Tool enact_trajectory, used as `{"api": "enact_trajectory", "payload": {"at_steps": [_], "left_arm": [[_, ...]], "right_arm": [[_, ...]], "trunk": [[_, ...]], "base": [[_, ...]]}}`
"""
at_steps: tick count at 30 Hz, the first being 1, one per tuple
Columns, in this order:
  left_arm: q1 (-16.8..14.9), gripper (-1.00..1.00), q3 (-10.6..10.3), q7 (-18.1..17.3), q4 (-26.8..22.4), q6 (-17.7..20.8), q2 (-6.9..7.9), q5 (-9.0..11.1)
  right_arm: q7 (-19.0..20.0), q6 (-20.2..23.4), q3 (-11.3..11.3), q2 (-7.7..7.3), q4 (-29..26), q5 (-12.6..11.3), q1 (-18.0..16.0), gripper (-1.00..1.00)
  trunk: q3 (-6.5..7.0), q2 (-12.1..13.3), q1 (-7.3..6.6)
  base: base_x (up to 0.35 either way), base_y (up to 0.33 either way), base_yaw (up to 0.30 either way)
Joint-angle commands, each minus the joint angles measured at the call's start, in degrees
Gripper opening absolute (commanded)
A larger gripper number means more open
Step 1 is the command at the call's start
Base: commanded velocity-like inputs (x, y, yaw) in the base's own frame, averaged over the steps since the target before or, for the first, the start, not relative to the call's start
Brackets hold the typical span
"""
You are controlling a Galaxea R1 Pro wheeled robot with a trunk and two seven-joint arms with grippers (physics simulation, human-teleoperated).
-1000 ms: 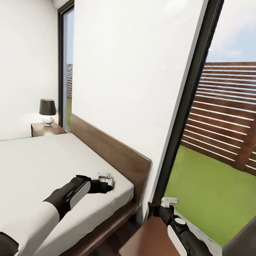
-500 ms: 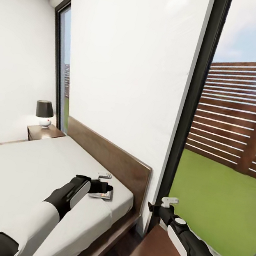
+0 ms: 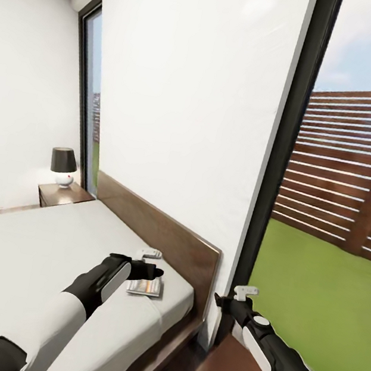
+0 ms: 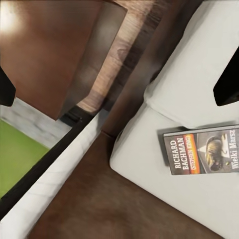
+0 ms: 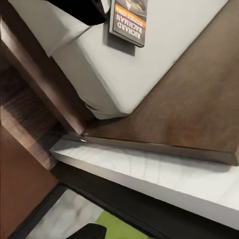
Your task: In the bedroom, move the book from the bed onto either nightstand, and place the two sandals side by side next to the bed.
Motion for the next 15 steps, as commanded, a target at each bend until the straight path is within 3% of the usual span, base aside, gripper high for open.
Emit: {"api": "enact_trajectory", "payload": {"at_steps": [1,6,15], "left_arm": [[-0.04,1.0,-0.01,-0.11,-0.05,0.23,0.0,-0.08],[-0.04,1.0,0.0,-0.11,-0.04,0.23,-0.04,-0.08],[-0.04,1.0,0.0,-0.01,-0.04,0.23,-0.07,-0.08]], "right_arm": [[-0.26,0.19,0.32,-0.08,-0.12,-0.42,-0.06,1.0],[-0.28,0.18,0.33,-0.08,-0.12,-0.42,-0.06,1.0],[-0.3,0.19,0.32,-0.08,-0.12,-0.42,-0.06,1.0]], "trunk": [[0.11,0.37,-0.19],[1.01,2.38,-1.29],[2.62,5.99,-3.27]], "base": [[0.298,0.036,0.0],[0.192,0.012,0.0],[0.019,0.001,0.0]]}}
